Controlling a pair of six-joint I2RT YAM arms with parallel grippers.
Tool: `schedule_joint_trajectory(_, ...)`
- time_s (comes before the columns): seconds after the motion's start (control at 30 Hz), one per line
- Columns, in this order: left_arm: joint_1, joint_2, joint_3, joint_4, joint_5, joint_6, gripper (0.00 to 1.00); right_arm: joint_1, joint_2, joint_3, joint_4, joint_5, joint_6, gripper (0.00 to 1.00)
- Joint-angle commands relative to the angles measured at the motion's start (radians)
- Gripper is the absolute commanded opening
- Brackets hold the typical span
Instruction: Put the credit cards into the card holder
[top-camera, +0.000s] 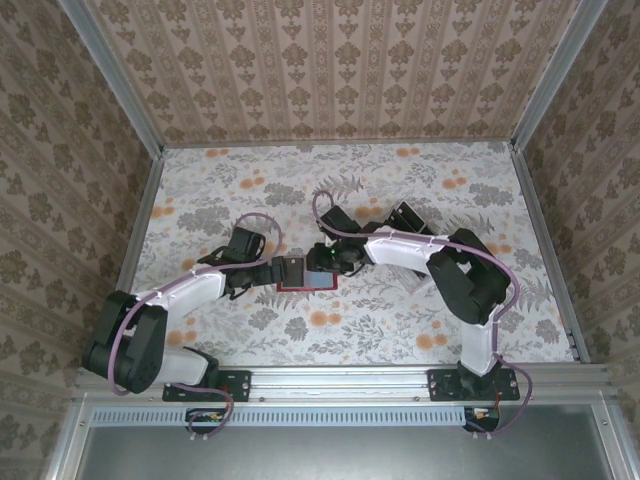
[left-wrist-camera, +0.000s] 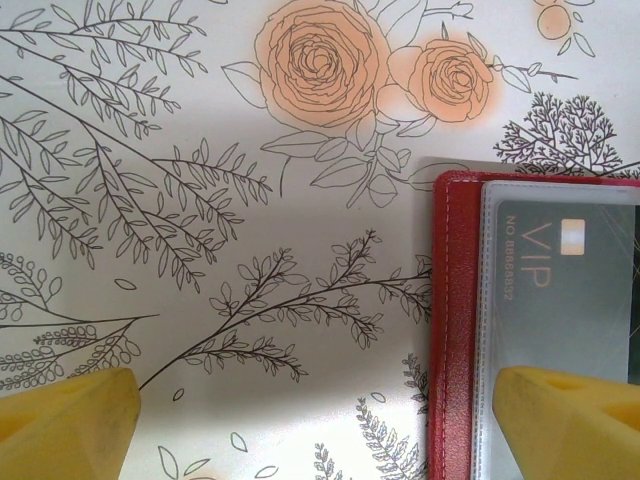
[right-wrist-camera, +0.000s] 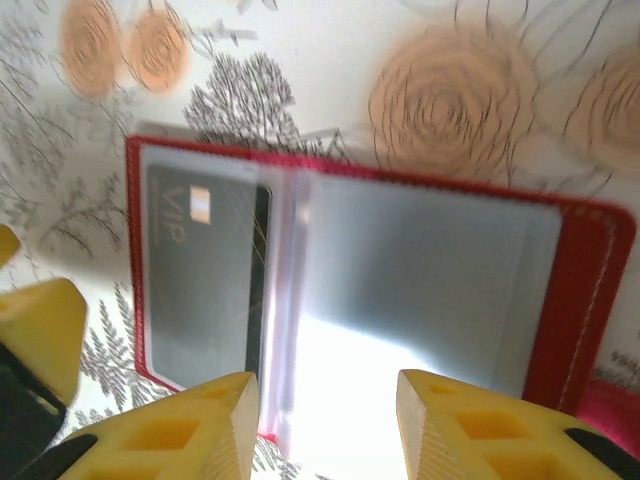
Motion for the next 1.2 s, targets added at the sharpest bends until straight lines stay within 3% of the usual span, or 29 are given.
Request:
schedule_joint_trajectory(0.0,-0.010,-0.001,-0.007,-0.004,0.007,-0.005,1.00,-0.019,0.013,0.066,-0.055,-0.008,-0.060,0.43)
schedule_joint_trajectory(0.4,-0.087,0.003,0.013,-0.013,-0.034,-0.034,1.00,-0.043,0.087,0.104,-0.091,-0.018,-0.082,0.42)
schedule_joint_trajectory(1.17,-0.184,-0.001,0.017,0.088,-0.064,-0.016,1.00,0.003,0.194,0.154,-0.042,-0.076,-0.031,0.42)
